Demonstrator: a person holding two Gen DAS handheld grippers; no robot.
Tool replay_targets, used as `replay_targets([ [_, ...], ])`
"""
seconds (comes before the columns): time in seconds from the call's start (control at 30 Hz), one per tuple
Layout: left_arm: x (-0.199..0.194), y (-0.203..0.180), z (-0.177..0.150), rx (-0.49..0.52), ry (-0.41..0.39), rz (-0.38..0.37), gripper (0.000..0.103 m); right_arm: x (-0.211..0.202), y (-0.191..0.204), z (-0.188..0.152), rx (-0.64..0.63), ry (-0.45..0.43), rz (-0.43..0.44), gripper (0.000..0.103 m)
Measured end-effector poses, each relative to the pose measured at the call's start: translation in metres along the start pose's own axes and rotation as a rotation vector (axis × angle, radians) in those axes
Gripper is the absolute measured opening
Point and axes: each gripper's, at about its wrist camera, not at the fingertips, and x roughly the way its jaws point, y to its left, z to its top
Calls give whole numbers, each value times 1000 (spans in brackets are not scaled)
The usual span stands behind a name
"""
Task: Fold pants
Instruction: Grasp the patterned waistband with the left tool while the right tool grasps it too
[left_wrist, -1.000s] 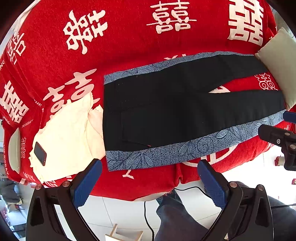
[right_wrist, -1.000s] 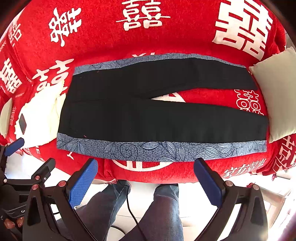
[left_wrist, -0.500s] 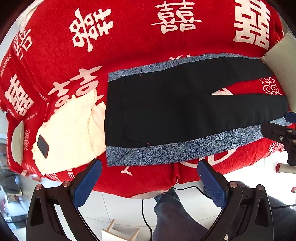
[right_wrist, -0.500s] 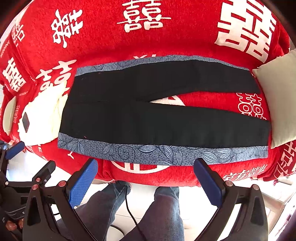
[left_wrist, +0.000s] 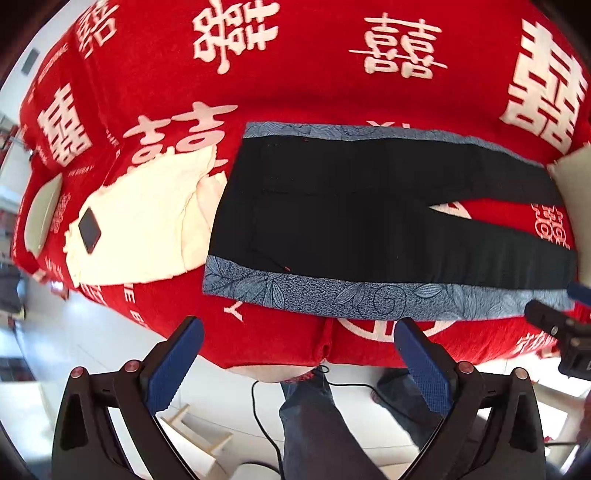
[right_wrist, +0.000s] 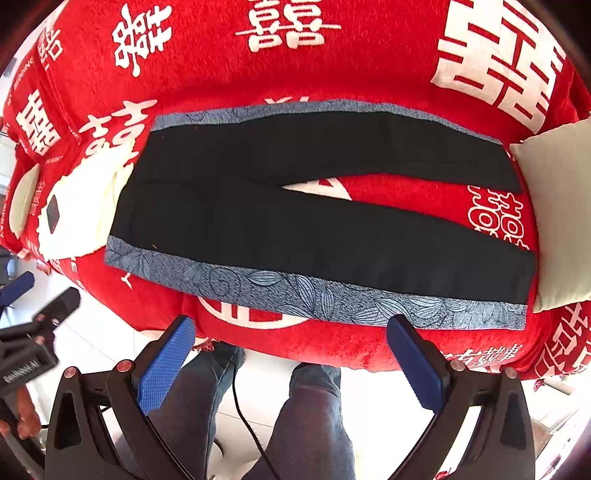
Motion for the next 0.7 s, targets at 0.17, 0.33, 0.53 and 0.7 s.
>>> replay_targets([
  [0.17,11,11,0,-44,15,-55,103,10,-9,-3,57,2,72,103],
  [0.33,61,43,-3,-134,53,-167,103,36,-16,-11,194,-18,278,103],
  [0.53,138,69,-20,-203,107,-240,103,105,-7,-34,321,-6,474,101],
  [0.7,188,85,-37,-293,112,-342,103,170,-2,-54,417,20,590,75],
])
